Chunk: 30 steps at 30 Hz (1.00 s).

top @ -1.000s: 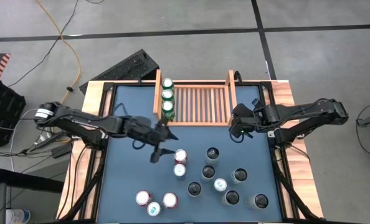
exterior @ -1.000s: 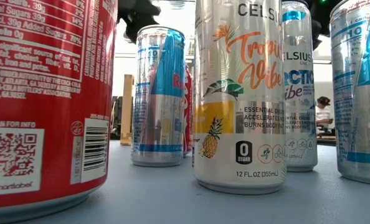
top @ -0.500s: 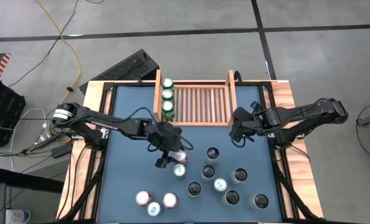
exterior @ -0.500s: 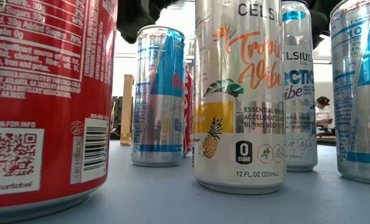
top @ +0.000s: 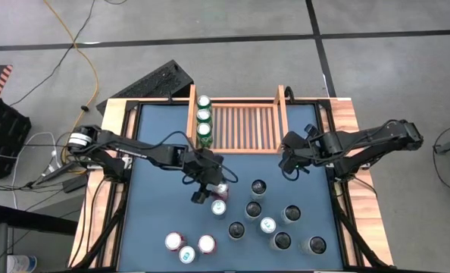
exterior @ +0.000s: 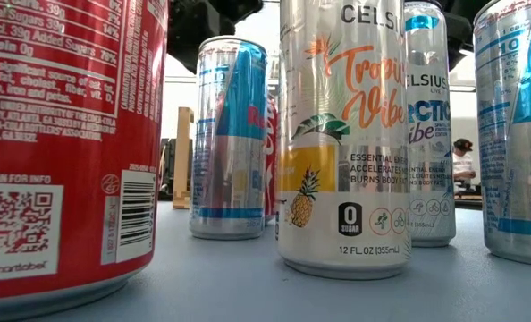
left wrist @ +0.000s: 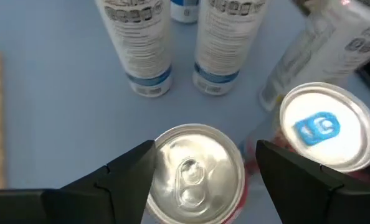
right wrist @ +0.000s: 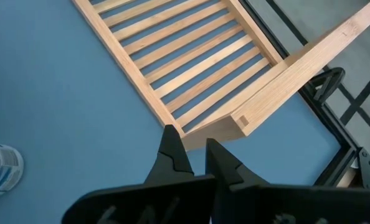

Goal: Place canned beverage on shelf
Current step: Adjust the shelf, then put the top left red soda can on the shelf

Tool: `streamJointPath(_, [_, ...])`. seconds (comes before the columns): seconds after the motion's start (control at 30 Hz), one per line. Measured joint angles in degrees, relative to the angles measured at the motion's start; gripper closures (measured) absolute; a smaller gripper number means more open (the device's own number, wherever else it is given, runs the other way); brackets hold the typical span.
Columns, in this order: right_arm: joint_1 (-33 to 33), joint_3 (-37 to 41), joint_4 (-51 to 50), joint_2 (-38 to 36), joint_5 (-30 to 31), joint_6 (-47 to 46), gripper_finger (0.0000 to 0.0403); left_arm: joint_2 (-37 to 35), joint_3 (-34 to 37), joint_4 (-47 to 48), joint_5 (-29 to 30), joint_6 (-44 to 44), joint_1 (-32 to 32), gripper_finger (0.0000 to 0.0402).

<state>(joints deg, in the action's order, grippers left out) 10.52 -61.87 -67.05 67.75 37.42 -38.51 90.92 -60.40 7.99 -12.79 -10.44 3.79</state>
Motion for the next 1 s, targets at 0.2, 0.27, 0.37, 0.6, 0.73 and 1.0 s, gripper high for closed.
streamJointPath(0.2, [0.02, 0.0, -0.16, 0.0, 0.01, 0.77, 0.0403, -0.66, -3.55, 6.84, 3.07, -1.98, 0.3, 0.0123])
streamJointPath(0.27, [0.02, 0.0, -0.19, 0.0, 0.03, 0.91, 0.0403, -0.6, -3.5, 7.78, 2.94, -1.3, 0.3, 0.0115])
streamJointPath(0.37, [0.02, 0.0, -0.2, 0.0, 0.03, 1.06, 0.0403, -0.53, -3.49, 8.01, 2.42, -0.07, 0.3, 0.01])
streamJointPath(0.6, [0.02, 0.0, -0.18, 0.0, 0.05, 1.04, 0.0403, -0.48, -3.49, 8.13, 2.1, 0.62, 0.95, 0.0075])
streamJointPath(0.73, [0.02, 0.0, -0.17, 0.0, 0.05, 1.04, 0.0403, 0.35, -3.49, 8.19, 1.24, 0.64, 1.24, 0.0074])
streamJointPath(1.0, [0.07, 0.02, -0.16, 0.0, 0.03, 1.04, 0.0403, 1.15, -3.56, 6.68, 1.22, 0.35, 1.24, 0.0074])
